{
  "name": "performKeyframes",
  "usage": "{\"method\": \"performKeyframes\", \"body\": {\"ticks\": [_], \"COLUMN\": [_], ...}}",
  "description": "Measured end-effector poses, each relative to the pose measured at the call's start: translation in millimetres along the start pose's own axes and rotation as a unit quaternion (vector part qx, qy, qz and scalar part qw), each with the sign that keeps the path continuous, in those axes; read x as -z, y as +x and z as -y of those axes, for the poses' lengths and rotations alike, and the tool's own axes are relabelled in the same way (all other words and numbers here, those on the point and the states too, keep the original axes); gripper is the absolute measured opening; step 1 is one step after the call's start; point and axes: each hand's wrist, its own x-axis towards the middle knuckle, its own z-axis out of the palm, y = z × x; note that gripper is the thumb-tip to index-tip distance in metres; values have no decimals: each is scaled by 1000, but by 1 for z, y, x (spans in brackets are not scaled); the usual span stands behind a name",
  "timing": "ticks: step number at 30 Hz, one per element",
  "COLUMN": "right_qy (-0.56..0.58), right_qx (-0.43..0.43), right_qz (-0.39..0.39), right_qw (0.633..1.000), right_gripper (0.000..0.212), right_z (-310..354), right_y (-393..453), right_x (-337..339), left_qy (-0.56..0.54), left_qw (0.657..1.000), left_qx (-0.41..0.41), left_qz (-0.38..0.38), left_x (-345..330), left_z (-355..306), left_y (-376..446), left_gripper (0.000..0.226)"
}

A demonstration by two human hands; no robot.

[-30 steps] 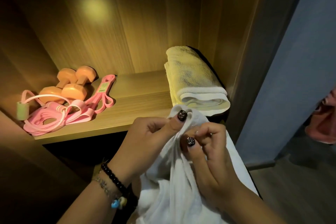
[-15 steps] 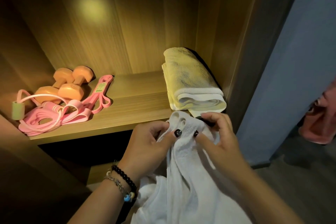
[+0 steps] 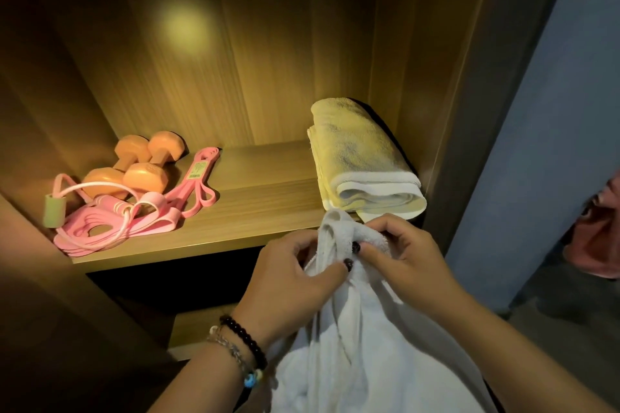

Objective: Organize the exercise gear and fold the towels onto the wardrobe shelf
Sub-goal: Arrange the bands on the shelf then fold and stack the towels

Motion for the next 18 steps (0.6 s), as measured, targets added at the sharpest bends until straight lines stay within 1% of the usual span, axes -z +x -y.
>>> {"method": "performKeyframes", "body": {"ticks": [3, 5, 7, 9, 10, 12, 13, 14, 16, 18], "right_qy": [25, 52, 57, 46, 36, -3, -29, -51, -76, -92], "right_qx": [-11, -23, -27, -35, -41, -58, -66, -69, -69, -67], "right_qz": [-12, -20, -21, -21, -26, -39, -45, -51, -53, -20], "right_qw": [1000, 998, 998, 998, 998, 998, 996, 995, 993, 993], "right_gripper": [16, 19, 22, 21, 18, 10, 6, 4, 4, 6], "right_z": [-3, -6, -8, -9, -9, -11, -11, -11, -11, -11], "right_y": [0, 1, 1, -1, -1, 1, 2, 4, 7, 9], "right_x": [4, 11, 15, 13, 11, 6, 5, 5, 9, 19], "left_qy": [10, 31, 39, 65, 96, 194, 232, 246, 221, 183], "left_qw": [999, 996, 995, 993, 992, 980, 972, 969, 974, 981], "left_qx": [13, 5, -12, -25, -26, -23, -25, -23, -12, -12], "left_qz": [-44, -80, -91, -92, -81, -40, -28, -27, -44, -65], "left_x": [-8, -12, -16, -17, -18, -21, -24, -26, -30, -32], "left_z": [-5, -6, -6, -8, -10, -11, -11, -11, -10, -11], "left_y": [4, 5, 3, -1, -2, -2, 0, 3, 10, 17], "left_gripper": [31, 31, 32, 35, 40, 47, 45, 41, 32, 21]}}
